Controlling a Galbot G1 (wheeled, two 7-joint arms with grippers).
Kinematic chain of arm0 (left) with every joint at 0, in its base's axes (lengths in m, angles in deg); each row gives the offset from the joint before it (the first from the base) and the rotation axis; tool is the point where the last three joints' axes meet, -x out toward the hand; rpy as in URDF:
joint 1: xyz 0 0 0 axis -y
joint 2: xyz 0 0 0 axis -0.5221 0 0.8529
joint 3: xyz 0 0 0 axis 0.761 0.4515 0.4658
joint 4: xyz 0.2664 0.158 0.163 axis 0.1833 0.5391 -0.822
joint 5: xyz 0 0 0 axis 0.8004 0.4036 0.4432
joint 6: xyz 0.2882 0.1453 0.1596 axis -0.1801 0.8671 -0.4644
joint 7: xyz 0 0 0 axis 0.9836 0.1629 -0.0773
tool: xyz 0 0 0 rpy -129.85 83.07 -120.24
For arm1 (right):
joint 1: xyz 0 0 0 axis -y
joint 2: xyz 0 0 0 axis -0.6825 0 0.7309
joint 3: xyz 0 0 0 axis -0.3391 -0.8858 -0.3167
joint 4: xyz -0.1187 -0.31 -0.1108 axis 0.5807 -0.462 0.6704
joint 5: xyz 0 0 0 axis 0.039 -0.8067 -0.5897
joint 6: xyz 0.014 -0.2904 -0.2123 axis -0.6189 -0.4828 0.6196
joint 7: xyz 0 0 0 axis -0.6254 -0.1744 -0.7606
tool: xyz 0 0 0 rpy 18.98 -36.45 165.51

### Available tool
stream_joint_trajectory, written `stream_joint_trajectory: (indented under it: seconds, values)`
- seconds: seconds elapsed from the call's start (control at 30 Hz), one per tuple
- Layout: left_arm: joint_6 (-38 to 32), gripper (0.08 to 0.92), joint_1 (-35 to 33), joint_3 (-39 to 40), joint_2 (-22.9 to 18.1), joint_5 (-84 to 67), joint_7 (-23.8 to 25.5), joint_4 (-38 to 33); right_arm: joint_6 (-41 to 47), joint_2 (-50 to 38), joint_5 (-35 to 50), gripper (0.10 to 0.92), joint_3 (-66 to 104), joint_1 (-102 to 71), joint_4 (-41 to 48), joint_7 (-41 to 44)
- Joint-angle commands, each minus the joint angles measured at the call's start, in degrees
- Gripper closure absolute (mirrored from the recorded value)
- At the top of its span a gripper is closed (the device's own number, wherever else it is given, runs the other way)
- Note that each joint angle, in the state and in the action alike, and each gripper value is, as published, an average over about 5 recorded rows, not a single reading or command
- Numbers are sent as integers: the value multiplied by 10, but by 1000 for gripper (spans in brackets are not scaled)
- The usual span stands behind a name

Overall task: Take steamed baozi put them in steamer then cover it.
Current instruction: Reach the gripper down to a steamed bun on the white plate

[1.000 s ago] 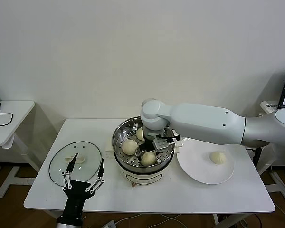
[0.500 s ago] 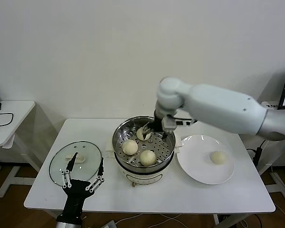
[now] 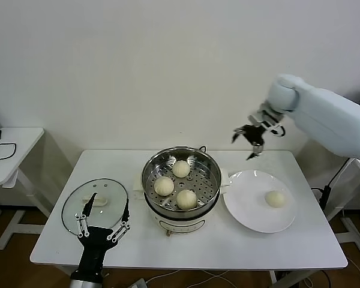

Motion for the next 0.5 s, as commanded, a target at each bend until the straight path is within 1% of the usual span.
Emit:
stream_joint_trajectory:
  seconds: [0.03, 0.27, 0.5]
  values:
    - [5, 177, -1, 0, 0, 2, -2, -2, 68, -54, 24, 203, 17, -101, 124, -7]
    - [4, 177, -3, -3, -2, 1, -1, 0, 64, -59, 3, 203, 31, -154, 120, -22]
    - [3, 177, 0, -1, -1, 1, 0, 3, 67, -50, 12, 203, 37, -173, 121, -39]
